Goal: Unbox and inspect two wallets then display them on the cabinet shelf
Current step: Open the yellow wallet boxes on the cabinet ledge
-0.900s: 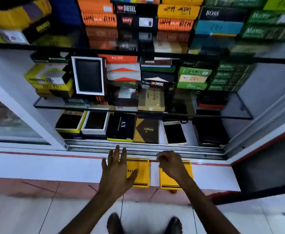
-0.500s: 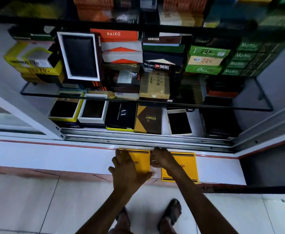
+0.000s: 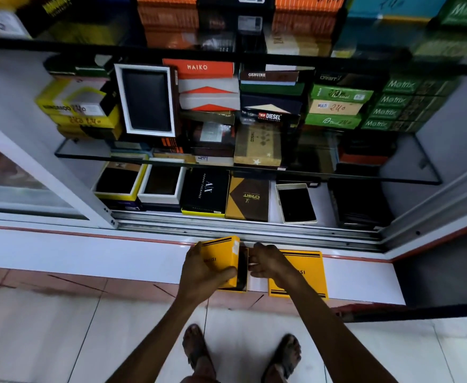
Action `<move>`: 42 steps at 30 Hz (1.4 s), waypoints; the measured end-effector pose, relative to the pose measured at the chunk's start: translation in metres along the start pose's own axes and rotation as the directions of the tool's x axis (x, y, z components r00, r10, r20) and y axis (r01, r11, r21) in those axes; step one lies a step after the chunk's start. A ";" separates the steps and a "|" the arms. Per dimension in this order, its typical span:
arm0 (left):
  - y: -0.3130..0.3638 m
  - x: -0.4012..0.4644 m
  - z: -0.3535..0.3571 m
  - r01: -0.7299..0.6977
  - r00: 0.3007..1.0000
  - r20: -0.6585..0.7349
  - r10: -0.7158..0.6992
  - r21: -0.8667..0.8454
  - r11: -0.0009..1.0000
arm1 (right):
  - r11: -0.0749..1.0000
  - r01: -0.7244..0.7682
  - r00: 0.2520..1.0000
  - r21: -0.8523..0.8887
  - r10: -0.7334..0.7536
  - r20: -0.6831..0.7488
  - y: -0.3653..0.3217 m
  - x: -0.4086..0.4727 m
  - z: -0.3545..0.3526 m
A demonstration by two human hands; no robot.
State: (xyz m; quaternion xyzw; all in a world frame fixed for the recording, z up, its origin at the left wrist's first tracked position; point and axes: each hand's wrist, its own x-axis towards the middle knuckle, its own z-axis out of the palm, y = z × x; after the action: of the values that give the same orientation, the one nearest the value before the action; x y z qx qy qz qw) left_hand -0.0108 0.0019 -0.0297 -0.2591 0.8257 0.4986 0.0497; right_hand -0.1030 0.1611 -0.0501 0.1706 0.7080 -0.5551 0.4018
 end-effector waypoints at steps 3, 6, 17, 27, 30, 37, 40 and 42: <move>-0.006 -0.002 -0.026 0.065 0.998 0.047 -0.053 -0.322 0.945 | 0.976 0.107 0.983 -0.188 -0.132 -0.128 0.000 -0.006 0.006; -0.023 -0.008 -0.051 0.101 0.990 -0.024 -0.141 -0.581 0.808 | 0.921 0.190 0.925 -0.341 -0.284 -0.252 0.000 -0.015 0.012; -0.059 -0.017 -0.069 0.287 0.899 -0.126 -0.419 -0.552 0.783 | 0.823 0.329 0.784 -0.463 -0.511 -0.352 -0.013 -0.030 -0.007; -0.038 -0.020 -0.041 0.328 0.913 -0.033 -0.406 -0.531 0.781 | 0.896 0.258 0.857 -0.360 -0.385 -0.342 0.006 -0.010 0.029; -0.041 -0.015 -0.042 0.344 0.909 -0.026 -0.417 -0.519 0.783 | 0.828 0.359 0.783 -0.431 -0.519 -0.344 0.009 -0.016 0.033; -0.040 -0.020 -0.044 0.237 0.969 -0.001 -0.248 -0.291 0.927 | 0.835 0.385 0.847 -0.393 -0.489 -0.207 0.016 -0.018 0.019; -0.048 -0.019 -0.045 0.119 0.993 0.030 -0.115 -0.197 0.973 | 0.819 0.398 0.835 -0.414 -0.510 -0.206 0.018 -0.020 0.018; -0.052 -0.019 -0.044 0.041 0.999 0.015 -0.040 -0.069 0.997 | 0.814 0.416 0.816 -0.406 -0.531 -0.229 0.022 -0.019 0.020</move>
State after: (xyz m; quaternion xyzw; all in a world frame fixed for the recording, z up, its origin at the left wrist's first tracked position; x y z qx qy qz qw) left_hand 0.0384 -0.0479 -0.0429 -0.2738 0.8022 0.5276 0.0565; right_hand -0.0685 0.1538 -0.0509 0.0055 0.8693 -0.4720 0.1465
